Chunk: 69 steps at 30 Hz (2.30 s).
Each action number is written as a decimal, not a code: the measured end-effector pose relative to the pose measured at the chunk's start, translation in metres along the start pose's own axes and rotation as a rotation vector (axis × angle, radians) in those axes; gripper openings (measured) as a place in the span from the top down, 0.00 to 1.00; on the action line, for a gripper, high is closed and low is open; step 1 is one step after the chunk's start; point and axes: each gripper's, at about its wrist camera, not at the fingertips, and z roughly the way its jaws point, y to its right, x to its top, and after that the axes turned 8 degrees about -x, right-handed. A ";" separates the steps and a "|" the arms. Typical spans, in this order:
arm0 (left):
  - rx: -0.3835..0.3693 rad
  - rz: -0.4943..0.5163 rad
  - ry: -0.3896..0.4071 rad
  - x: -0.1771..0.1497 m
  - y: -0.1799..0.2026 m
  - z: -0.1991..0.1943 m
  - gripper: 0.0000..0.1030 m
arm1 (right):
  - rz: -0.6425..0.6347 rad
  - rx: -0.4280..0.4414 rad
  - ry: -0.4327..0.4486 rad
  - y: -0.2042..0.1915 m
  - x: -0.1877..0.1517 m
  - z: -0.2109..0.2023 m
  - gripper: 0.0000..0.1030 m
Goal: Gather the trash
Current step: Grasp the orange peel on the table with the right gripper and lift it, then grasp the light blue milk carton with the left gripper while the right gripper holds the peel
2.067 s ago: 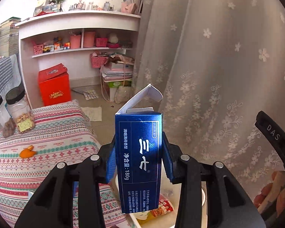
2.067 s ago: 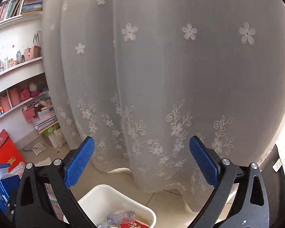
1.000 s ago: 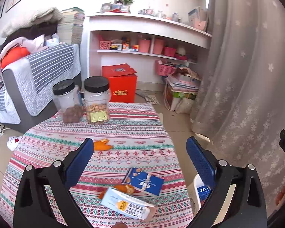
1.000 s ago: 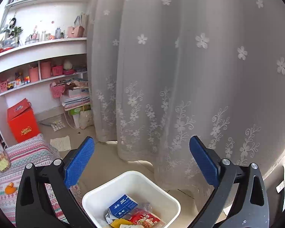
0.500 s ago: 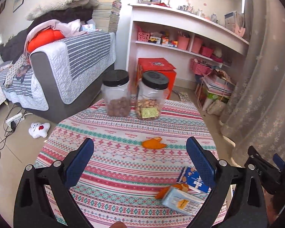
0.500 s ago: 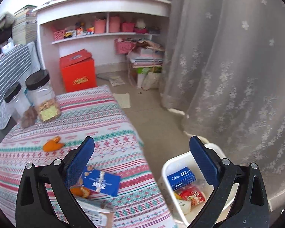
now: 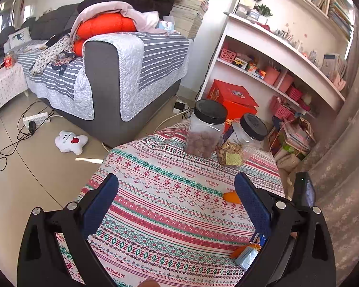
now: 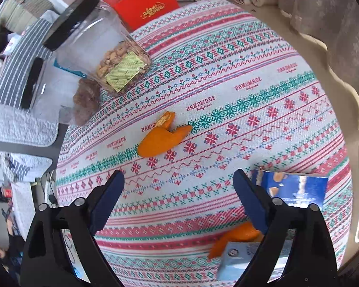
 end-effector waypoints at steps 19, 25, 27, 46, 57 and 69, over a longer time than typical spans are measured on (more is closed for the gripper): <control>0.030 -0.041 -0.043 0.005 -0.036 0.009 0.08 | 0.076 -0.108 0.094 -0.056 0.002 0.052 0.79; 0.037 -0.041 -0.071 0.002 -0.033 0.018 0.08 | -0.021 -0.048 0.159 -0.057 -0.011 0.018 0.90; 0.035 -0.045 -0.080 0.001 -0.031 0.022 0.08 | -0.057 -0.029 0.207 -0.054 -0.014 -0.005 0.90; -0.086 0.058 -0.414 -0.060 0.049 0.092 0.08 | -0.041 0.033 0.534 0.093 -0.055 -0.169 0.91; -0.093 0.290 -0.526 -0.122 0.149 0.128 0.08 | -0.007 0.045 0.540 0.145 -0.049 -0.178 0.91; -0.054 -0.259 -0.602 -0.172 0.135 0.150 0.08 | 0.012 0.074 0.547 0.181 -0.048 -0.194 0.91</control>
